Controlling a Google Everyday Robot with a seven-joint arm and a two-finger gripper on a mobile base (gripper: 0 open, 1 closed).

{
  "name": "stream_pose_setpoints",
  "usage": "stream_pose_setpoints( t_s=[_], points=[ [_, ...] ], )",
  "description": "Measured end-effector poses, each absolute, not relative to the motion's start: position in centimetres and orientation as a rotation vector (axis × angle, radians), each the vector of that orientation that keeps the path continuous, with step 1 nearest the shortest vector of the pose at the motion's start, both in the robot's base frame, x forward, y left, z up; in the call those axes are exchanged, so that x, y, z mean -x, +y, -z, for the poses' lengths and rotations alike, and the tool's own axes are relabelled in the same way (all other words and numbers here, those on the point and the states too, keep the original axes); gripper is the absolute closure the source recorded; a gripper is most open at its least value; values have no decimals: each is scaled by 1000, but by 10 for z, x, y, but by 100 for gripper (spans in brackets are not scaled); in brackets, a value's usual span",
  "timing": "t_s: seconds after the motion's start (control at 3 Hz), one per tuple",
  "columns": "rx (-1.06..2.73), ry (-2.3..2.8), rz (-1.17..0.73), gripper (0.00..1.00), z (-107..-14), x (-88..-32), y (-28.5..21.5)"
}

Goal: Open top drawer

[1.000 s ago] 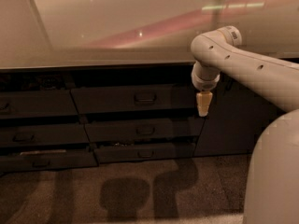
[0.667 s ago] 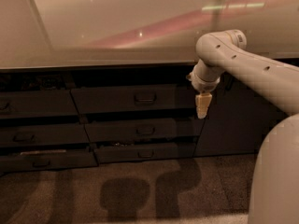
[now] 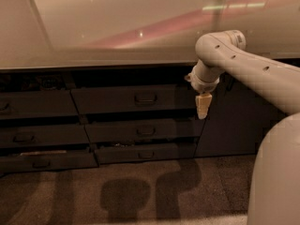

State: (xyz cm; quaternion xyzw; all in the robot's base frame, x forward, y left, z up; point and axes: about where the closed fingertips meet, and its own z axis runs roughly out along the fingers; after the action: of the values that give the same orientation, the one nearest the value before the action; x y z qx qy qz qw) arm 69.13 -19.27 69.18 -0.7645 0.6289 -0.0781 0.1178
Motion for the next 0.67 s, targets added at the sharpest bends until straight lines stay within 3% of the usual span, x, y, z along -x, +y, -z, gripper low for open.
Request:
stream_pose_setpoints(
  t_s=[0.67],
  points=[
    [2355, 1689, 250, 0, -678, -700, -138]
  ],
)
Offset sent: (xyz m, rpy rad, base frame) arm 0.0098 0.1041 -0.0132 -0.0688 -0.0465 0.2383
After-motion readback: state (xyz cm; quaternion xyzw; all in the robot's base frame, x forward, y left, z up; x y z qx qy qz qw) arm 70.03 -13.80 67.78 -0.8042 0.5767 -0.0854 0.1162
